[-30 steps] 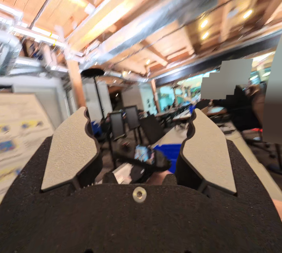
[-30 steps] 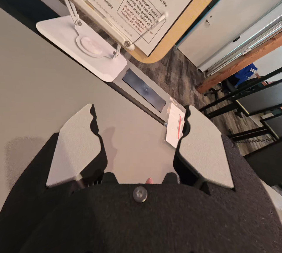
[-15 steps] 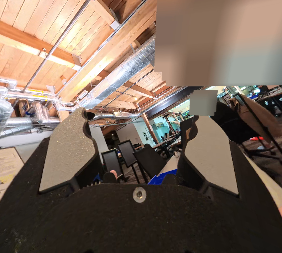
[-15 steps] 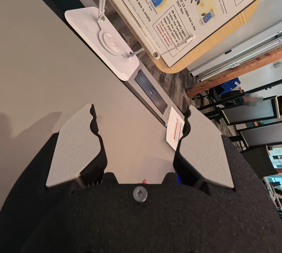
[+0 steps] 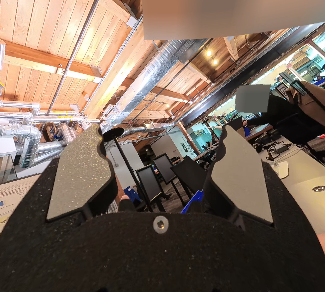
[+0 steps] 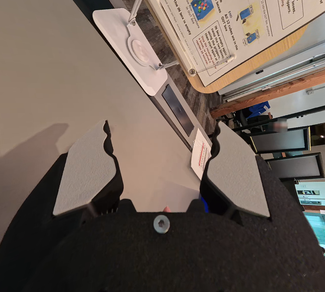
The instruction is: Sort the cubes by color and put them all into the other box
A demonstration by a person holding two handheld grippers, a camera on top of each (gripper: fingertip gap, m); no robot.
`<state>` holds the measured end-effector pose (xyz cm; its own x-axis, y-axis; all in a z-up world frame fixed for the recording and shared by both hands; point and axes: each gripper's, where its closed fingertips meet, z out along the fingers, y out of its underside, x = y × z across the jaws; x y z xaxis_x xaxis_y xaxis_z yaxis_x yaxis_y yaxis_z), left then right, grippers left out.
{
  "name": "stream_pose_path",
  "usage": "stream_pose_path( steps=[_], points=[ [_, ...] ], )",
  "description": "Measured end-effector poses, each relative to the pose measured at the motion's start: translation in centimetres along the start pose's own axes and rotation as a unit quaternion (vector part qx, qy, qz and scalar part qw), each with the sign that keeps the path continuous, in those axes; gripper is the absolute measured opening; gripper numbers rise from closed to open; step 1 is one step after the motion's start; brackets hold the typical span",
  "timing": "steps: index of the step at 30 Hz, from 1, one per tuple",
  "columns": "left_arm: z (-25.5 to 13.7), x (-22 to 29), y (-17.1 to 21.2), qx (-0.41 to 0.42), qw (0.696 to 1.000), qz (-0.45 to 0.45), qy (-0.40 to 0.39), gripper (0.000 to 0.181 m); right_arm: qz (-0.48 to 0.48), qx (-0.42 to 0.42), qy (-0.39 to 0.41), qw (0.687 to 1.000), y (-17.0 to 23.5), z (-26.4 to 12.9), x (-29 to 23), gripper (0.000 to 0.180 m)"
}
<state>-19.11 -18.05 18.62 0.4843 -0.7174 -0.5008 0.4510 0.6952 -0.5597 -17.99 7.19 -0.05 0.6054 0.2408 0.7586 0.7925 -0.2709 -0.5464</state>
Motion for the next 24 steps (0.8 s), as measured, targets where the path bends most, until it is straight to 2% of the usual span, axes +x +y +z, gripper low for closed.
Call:
stream_pose_path(
  steps=[11, 18, 24],
  points=[
    [0.3, -0.1, 1.3, -0.027, 1.000, -0.005, 0.002, 0.122, -0.004, -0.004, -0.010, 1.000, 0.1, 0.2, -0.5, 0.109],
    [0.4, 0.1, -1.0, -0.003, 1.000, -0.003, 0.004, 0.122, -0.001, -0.001, -0.014, 1.000, 0.1, 0.2, -0.5, 0.109],
    [0.4, -0.4, -1.3, -0.011, 1.000, 0.014, -0.003, 0.121, 0.012, 0.001, -0.021, 1.000, 0.5, 0.4, -0.1, 0.109]
  ],
)
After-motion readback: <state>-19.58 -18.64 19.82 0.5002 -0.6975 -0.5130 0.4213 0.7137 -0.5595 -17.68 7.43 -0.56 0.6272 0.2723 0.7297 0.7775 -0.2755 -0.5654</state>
